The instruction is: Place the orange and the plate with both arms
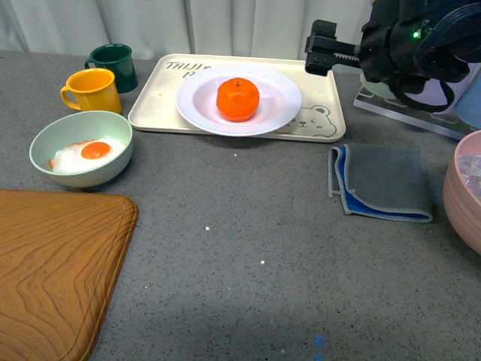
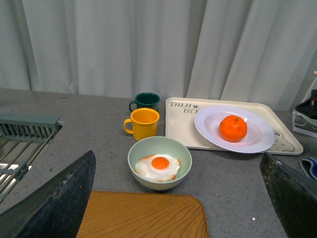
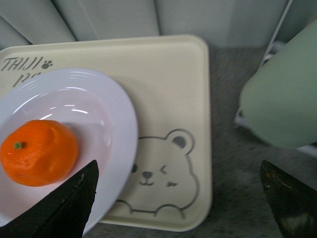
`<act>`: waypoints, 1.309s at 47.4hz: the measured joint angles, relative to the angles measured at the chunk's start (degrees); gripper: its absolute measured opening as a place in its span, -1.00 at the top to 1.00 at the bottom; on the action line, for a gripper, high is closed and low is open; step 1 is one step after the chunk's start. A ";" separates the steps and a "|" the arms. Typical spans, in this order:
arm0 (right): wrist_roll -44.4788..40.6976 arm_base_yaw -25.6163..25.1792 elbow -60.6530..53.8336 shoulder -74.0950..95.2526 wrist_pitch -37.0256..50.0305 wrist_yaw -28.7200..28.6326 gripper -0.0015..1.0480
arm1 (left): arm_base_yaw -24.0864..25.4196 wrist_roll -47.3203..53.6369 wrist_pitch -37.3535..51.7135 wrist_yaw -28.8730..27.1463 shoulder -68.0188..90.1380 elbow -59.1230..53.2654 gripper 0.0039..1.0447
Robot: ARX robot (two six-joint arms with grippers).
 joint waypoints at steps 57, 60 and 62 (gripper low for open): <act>-13.00 -12.28 -67.49 -54.40 41.64 -3.34 0.98 | 0.00 0.00 -0.02 0.00 0.00 0.00 -0.88; -12.98 -13.11 -68.59 -56.74 40.46 -3.34 0.98 | 0.00 0.00 -0.02 0.00 0.00 0.00 -0.88; -12.98 -13.49 -69.40 -58.69 39.45 -3.30 0.98 | 0.00 0.00 -0.02 0.00 0.00 0.00 -0.88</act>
